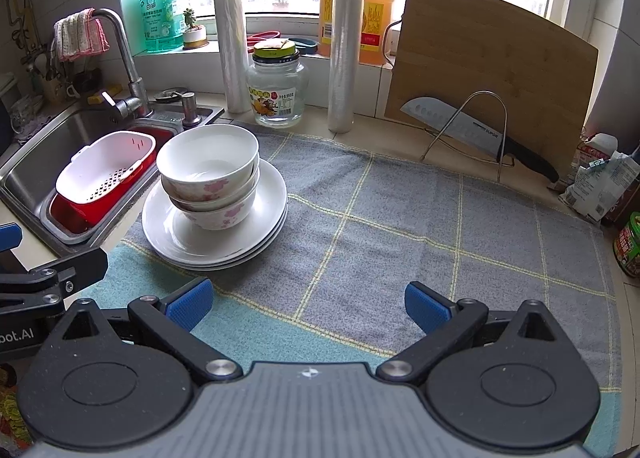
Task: Organize plates and bowls
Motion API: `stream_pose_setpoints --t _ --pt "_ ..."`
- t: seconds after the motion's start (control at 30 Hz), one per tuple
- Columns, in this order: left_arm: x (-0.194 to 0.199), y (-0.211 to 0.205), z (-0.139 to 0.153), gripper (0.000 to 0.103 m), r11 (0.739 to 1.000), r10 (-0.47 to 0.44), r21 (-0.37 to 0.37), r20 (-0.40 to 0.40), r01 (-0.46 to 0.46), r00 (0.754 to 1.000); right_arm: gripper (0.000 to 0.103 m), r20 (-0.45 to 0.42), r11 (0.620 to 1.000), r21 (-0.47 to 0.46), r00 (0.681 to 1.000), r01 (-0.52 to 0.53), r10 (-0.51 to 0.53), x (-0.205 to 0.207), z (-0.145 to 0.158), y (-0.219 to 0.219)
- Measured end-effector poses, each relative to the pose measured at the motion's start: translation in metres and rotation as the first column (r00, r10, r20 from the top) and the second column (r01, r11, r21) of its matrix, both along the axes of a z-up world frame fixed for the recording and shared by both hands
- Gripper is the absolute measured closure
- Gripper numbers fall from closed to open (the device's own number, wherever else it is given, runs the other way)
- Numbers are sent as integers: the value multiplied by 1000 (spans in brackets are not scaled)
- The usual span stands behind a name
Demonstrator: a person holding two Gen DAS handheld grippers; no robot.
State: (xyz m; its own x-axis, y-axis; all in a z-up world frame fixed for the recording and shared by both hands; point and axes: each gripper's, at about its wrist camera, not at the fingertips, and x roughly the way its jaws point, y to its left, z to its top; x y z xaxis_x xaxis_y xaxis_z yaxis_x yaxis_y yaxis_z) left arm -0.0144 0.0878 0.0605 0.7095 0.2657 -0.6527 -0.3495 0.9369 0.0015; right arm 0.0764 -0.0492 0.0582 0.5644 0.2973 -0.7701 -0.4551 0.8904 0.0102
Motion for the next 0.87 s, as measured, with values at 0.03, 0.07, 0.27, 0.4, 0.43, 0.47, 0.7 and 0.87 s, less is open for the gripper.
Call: stream_pose_setpoints --t 0.03,0.07,0.27,0.4,0.43,0.47,0.7,0.87 --pt "0 0 0 1 1000 1 -1 0 -1 1000 0 1 1000 -1 1000 0 0 0 0 0" --pt "0 0 0 1 1000 0 0 0 0 1000 0 1 1000 0 1000 0 0 0 0 0" --pt "-1 1 1 1 1000 -1 1 3 1 1000 0 5 1000 0 1000 1 -1 -1 0 0" --pt "-1 1 3 1 1000 -2 4 7 2 1000 0 11 1000 3 1000 1 -1 -3 2 -1" --pt "-1 1 4 1 1000 -3 5 8 3 1000 0 11 1000 3 1000 1 -1 -3 2 -1" --pt "-1 1 4 1 1000 -4 5 8 4 1000 0 11 1000 4 1000 2 -2 -3 2 -1" --pt "-1 0 4 1 1000 -4 6 9 4 1000 0 18 1000 2 1000 2 -2 -3 4 -1" --pt "0 0 4 1 1000 -6 7 9 6 1000 0 20 1000 3 1000 2 -2 -2 4 -1"
